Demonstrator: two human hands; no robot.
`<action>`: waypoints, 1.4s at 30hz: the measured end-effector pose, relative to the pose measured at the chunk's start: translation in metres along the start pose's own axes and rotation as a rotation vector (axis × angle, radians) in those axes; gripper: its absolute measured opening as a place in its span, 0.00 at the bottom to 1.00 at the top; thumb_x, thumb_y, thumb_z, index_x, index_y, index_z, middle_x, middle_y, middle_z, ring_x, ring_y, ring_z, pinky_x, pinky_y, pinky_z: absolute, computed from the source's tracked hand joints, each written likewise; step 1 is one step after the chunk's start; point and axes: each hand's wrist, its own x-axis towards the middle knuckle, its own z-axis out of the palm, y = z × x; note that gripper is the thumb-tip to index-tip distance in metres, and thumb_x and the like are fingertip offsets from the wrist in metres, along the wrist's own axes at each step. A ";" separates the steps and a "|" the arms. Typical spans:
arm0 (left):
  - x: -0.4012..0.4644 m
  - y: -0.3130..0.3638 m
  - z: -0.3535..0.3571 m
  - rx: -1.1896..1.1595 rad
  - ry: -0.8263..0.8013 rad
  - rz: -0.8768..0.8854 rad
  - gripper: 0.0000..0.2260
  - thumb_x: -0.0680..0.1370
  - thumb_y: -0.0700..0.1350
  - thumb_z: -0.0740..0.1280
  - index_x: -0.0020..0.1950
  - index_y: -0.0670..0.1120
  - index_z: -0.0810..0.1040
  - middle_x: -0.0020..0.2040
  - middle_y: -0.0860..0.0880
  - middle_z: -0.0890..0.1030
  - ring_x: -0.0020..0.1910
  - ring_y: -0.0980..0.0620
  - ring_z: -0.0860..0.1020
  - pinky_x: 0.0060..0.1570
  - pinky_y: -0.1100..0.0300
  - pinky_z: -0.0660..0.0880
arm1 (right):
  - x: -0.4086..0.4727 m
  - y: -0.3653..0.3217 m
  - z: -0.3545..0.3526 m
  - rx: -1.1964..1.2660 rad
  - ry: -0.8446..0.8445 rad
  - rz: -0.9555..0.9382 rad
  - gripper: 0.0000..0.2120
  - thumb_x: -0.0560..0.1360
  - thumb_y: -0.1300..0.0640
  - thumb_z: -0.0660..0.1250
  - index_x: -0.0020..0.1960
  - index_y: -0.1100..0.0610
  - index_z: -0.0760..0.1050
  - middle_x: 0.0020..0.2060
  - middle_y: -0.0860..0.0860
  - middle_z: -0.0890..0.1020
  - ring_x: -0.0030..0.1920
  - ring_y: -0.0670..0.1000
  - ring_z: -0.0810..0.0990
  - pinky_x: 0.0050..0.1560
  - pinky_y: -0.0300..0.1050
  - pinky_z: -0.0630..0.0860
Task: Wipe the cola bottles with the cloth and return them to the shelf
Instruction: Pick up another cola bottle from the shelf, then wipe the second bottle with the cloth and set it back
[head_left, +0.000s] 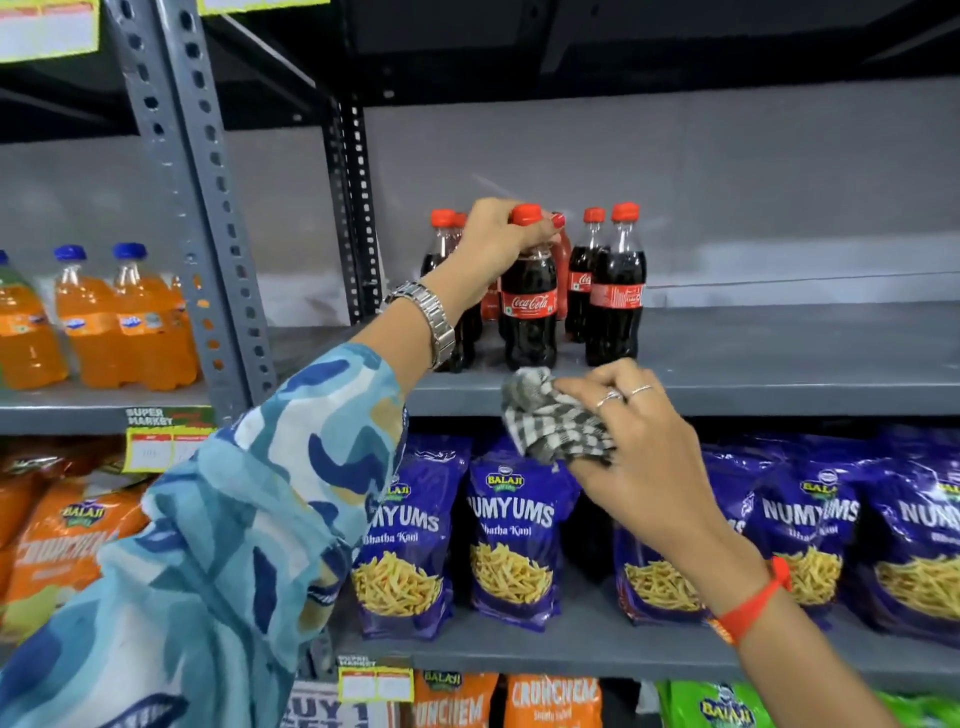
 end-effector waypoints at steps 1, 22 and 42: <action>-0.007 0.002 -0.002 -0.031 0.001 0.011 0.03 0.74 0.40 0.69 0.46 0.41 0.80 0.42 0.46 0.83 0.40 0.56 0.80 0.46 0.70 0.77 | -0.002 -0.001 -0.004 0.016 0.051 0.010 0.26 0.60 0.59 0.68 0.58 0.54 0.74 0.49 0.50 0.73 0.50 0.51 0.72 0.37 0.41 0.72; -0.108 -0.012 -0.062 -0.140 0.021 -0.304 0.13 0.71 0.40 0.72 0.55 0.39 0.80 0.29 0.53 0.84 0.25 0.63 0.79 0.25 0.74 0.71 | -0.057 -0.062 0.031 -0.080 -0.089 -0.457 0.25 0.60 0.62 0.66 0.57 0.53 0.74 0.51 0.53 0.82 0.47 0.57 0.75 0.42 0.49 0.71; -0.123 -0.021 -0.068 -0.145 0.017 -0.269 0.04 0.69 0.39 0.73 0.43 0.45 0.82 0.34 0.51 0.84 0.25 0.62 0.76 0.29 0.71 0.73 | -0.008 -0.086 0.028 -0.132 0.136 -0.267 0.21 0.65 0.68 0.68 0.57 0.58 0.79 0.55 0.58 0.80 0.54 0.59 0.69 0.51 0.54 0.66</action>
